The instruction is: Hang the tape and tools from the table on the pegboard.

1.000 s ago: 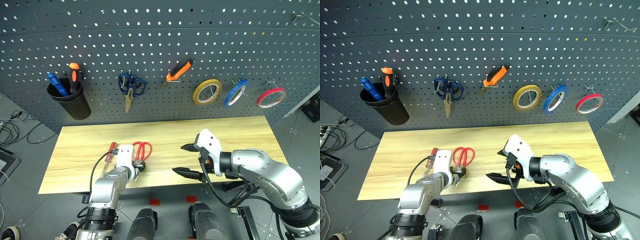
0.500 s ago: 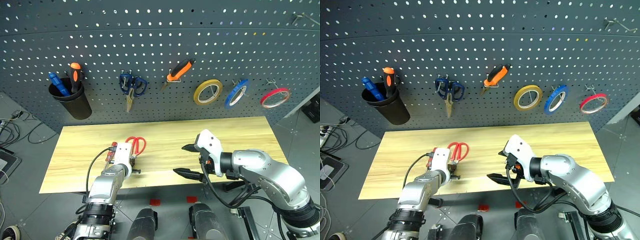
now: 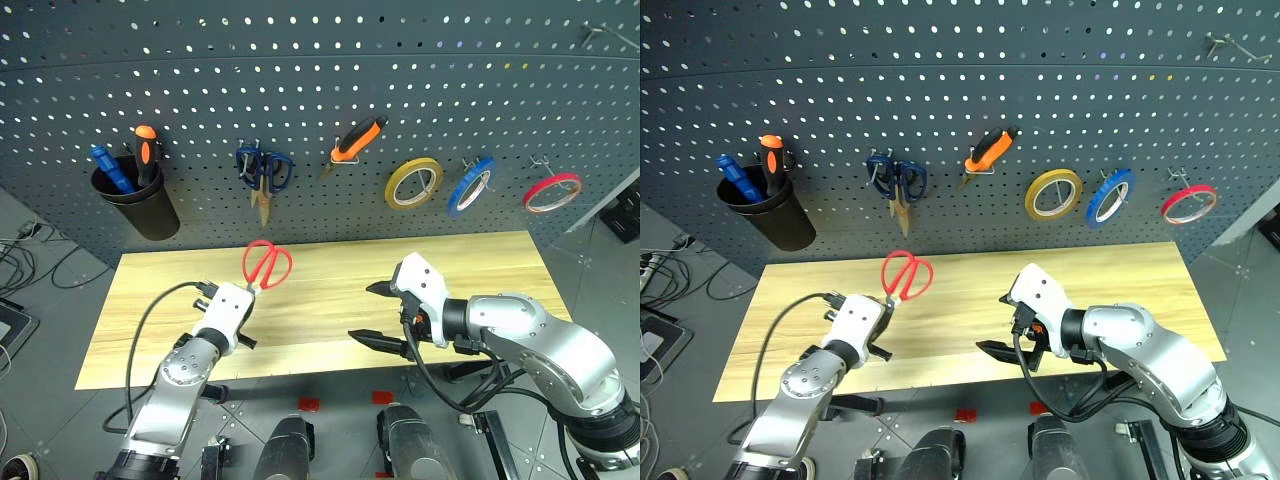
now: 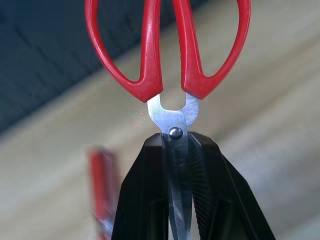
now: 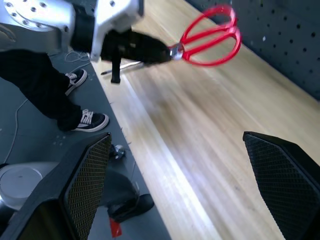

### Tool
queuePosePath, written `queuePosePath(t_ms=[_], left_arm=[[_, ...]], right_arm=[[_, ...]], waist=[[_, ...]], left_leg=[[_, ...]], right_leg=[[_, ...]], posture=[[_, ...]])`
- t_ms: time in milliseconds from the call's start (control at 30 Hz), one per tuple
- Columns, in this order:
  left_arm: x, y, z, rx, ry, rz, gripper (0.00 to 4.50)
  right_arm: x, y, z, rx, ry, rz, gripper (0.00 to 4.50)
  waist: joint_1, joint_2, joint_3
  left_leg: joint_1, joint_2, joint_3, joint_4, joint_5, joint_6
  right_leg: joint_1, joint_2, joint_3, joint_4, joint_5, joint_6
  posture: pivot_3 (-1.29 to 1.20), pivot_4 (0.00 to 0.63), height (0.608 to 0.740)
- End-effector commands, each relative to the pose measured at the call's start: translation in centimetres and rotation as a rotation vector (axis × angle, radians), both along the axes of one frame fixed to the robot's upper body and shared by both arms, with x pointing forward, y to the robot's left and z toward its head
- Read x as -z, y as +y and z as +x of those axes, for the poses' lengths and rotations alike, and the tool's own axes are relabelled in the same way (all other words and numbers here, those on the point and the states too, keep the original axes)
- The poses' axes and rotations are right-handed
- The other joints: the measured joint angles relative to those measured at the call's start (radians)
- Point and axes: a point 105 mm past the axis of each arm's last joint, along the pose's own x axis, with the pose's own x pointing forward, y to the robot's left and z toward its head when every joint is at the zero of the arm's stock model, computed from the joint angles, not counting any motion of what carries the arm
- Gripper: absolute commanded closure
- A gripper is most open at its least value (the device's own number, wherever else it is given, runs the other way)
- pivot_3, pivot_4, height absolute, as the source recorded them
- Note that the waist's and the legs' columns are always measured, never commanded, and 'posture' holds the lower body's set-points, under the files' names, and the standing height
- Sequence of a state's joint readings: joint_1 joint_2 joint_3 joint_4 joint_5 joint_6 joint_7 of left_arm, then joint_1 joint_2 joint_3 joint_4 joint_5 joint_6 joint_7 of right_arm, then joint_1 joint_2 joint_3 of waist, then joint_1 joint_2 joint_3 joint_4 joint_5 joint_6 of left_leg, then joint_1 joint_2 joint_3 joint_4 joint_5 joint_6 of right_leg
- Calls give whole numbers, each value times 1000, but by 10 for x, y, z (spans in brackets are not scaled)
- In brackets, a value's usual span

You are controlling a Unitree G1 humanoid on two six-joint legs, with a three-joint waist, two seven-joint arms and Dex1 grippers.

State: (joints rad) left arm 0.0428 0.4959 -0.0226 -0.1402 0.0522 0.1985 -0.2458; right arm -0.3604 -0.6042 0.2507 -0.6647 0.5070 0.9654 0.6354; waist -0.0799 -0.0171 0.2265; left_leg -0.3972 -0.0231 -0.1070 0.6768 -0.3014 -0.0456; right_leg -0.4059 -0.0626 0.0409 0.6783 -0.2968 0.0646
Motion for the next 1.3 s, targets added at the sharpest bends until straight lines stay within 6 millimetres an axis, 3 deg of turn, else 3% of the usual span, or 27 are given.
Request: queuePosePath(t_ms=[33, 167, 267, 400, 833, 1167, 1300], left_arm=[[-50, 2, -4, 52, -259, 99, 4217], [-82, -12, -18, 173, -450, 162, 4217], [-101, -6, -17, 137, -538, 155, 4217], [-111, -6, -19, 128, -582, 137, 4217], [-112, -12, 9, 86, -547, 83, 4217], [-88, -16, 19, 85, -420, 14, 4217], [-85, -15, 24, 63, -394, -45, 2942]], right_arm=[[-22, 5, -5, -49, -120, 40, 0], [-38, 10, -8, -88, -231, 141, 0], [-43, 12, -11, -133, -228, 193, 0], [-50, 14, -8, -143, -240, 228, 0], [-56, 17, 1, -131, -264, 253, 0], [-61, 19, 2, -129, -281, 264, 0], [-62, 20, 2, -135, -285, 264, 0]], waist=[[0, 0, 0], [0, 0, 0], [2, 0, 0], [2, 0, 0], [5, 0, 0], [-1, 0, 0], [-1, 0, 0]], left_leg=[[0, 0, 0, 0, 0, 0], [0, 1, 0, -1, 0, 0], [0, 0, 0, 0, 0, 0], [0, 0, 0, 0, 0, 0], [0, 0, 0, 0, 0, 0], [0, 0, 0, 0, 0, 0], [0, 0, 0, 1, 0, 0]], right_leg=[[0, 0, 0, 0, 0, 0], [0, 0, 0, 0, 0, 0], [0, 1, -1, 0, 0, 0], [0, 2, 0, 1, 0, 0], [0, 3, -1, 1, 0, 0], [0, 4, 0, 1, 0, 0], [0, 4, 0, 1, 0, 0]], posture=[[-111, 228, 740], [-97, 221, 740], [-85, 216, 740], [-74, 211, 740], [-87, 211, 740], [-92, 213, 740], [-93, 212, 740]])
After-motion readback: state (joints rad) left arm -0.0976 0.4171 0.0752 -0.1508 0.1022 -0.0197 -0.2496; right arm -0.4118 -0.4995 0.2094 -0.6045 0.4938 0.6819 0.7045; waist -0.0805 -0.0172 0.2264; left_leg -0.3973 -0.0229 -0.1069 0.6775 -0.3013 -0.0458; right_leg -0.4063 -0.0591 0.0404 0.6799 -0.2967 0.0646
